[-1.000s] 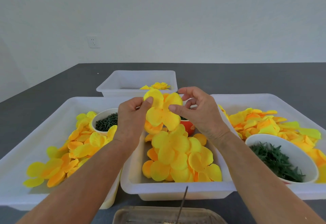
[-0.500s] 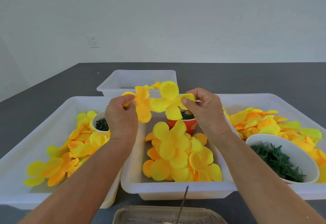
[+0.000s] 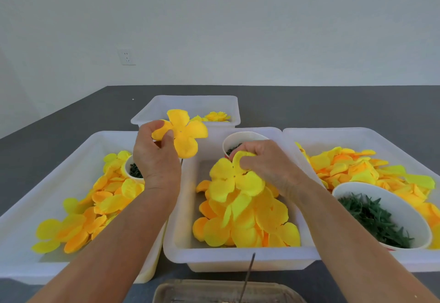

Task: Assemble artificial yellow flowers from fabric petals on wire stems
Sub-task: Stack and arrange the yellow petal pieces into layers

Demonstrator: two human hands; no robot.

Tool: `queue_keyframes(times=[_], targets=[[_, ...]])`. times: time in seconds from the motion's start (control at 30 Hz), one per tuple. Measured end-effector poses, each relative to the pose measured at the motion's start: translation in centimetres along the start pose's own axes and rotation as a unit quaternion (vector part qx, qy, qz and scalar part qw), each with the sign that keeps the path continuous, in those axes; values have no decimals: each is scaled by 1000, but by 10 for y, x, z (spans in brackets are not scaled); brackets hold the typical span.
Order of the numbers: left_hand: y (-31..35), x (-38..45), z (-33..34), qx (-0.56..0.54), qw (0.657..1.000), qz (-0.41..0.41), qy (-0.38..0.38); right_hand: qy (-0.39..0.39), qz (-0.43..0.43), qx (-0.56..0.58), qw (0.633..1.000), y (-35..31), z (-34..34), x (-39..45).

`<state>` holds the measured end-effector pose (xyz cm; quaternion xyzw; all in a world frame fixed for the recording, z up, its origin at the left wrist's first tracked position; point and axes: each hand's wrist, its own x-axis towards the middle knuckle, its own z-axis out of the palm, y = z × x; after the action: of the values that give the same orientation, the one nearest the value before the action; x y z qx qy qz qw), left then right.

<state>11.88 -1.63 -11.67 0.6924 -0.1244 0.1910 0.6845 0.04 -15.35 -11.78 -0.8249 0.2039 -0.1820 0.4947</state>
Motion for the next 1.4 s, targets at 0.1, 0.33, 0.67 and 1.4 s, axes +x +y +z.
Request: queue_keyframes(times=[0.1,0.33,0.67,1.4], targets=[[2,-1,1,-25,1000,0,-18,-58,-37,-134,988,4,5,-1],[7,-11,3,-68,980,-20,-185,50,-50,-73,995,0,4,2],[11,-21,4,-136,906,-177,-360,95,-62,148,982,-4,1,-2],[6,-23,5,-119,918,-58,-374,91,-110,134,981,-1,6,-2]])
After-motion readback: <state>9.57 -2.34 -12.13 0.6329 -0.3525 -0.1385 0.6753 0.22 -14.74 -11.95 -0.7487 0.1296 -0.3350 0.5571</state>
